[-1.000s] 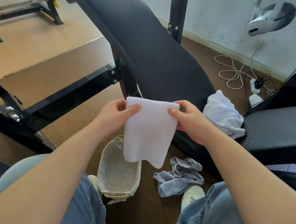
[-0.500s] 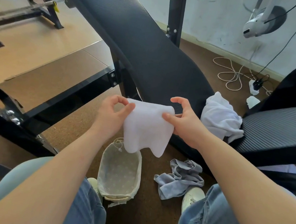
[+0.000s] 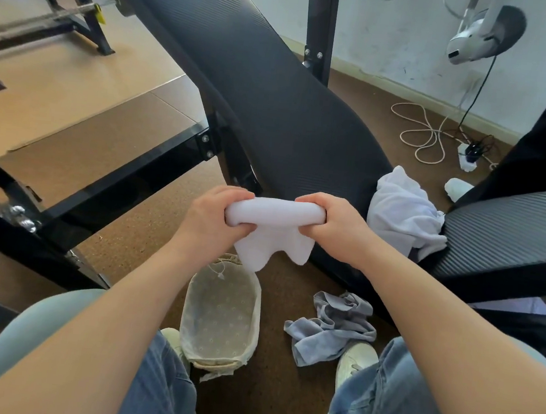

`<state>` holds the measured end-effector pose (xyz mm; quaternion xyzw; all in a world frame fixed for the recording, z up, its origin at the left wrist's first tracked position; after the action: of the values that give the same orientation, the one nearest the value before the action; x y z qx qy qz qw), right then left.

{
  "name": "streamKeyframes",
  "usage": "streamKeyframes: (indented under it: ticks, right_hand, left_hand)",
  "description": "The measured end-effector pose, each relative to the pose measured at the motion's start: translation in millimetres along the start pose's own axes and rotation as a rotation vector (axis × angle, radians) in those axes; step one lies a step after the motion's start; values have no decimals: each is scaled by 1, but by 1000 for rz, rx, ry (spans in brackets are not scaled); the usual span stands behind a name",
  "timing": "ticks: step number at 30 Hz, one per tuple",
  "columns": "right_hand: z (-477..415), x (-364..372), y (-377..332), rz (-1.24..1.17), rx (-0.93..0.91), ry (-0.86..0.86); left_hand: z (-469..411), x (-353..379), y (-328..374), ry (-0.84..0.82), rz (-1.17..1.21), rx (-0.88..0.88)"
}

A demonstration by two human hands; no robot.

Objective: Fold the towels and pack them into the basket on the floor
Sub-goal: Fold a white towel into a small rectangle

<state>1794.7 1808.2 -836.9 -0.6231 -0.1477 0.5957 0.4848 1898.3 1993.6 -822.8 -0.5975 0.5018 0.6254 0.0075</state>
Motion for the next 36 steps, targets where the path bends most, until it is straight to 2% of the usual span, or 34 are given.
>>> streamKeyframes:
  ticks: [3, 9, 15, 19, 21, 24, 28, 31, 36]
  right_hand:
    - [-2, -7, 0, -102, 20, -9]
    - [1, -1, 1, -382, 156, -137]
    - [6, 4, -3, -527, 196, -135]
    - [10, 0, -16, -276, 12, -30]
    - [9, 0, -17, -152, -26, -35]
    - [8, 4, -14, -30, -46, -96]
    - [8, 3, -13, 172, -103, -47]
    - [8, 0, -14, 260, -148, -13]
    - [9, -5, -15, 289, -250, 10]
  left_hand:
    - [0, -2, -5, 14, 88, -54]
    - [-3, -3, -7, 4, 320, -143]
    - [-2, -10, -7, 60, 314, -160]
    - [-3, -8, -8, 60, 217, -150]
    - [-4, -7, -7, 29, 218, -164]
    - [-3, -1, -8, -57, 214, -184]
    - [0, 10, -10, -206, 72, -167]
    - [2, 14, -8, -231, 1, -96]
    - [3, 9, -8, -178, -33, 11]
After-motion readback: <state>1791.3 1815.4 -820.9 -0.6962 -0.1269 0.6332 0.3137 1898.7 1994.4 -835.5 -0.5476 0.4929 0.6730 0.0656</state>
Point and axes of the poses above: each hand's wrist, its own z-axis away from the middle knuckle, its own x-axis out of the palm, y = z × x, the point moved 7 cm from there along -z, towards the middle knuckle, and after that the axes turned 5 degrees about x, right-handed, at the moved point
